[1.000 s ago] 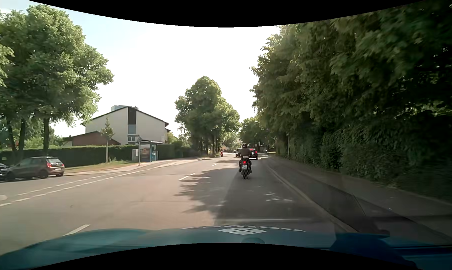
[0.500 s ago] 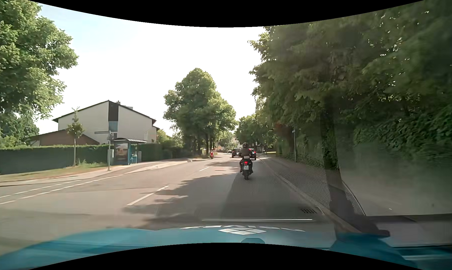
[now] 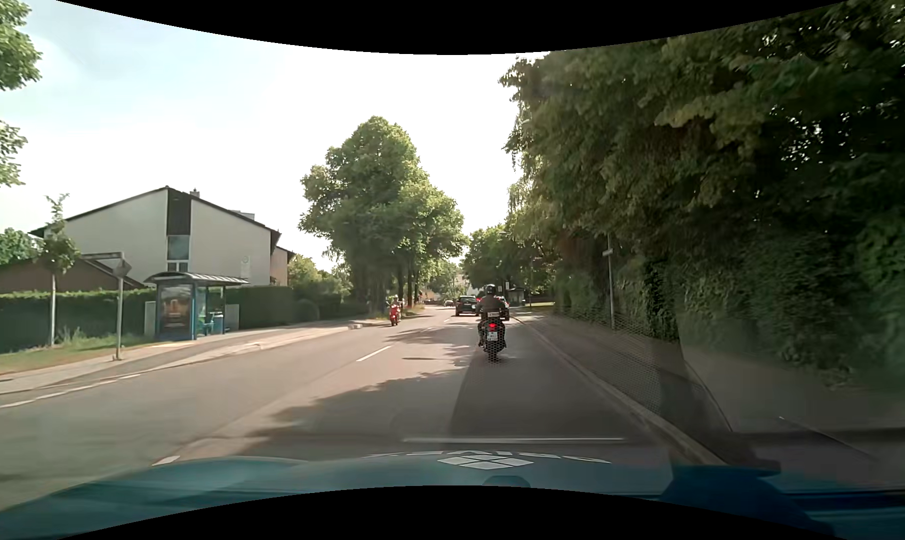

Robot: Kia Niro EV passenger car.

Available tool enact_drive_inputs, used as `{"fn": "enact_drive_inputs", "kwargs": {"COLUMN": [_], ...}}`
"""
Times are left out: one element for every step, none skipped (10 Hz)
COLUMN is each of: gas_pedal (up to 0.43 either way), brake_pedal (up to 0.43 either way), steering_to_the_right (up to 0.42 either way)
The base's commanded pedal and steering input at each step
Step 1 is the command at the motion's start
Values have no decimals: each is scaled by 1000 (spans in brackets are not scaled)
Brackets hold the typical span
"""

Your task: Follow the waypoints while adhering to traffic rules and regulations

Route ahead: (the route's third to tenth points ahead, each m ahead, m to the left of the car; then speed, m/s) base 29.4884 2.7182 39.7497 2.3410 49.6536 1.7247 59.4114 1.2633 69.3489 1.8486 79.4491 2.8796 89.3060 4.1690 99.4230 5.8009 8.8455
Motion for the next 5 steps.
{"fn": "enact_drive_inputs", "kwargs": {"gas_pedal": [0,0,0,0,0], "brake_pedal": [0,18,49,79,98], "steering_to_the_right": [18,18,18,17,17]}}
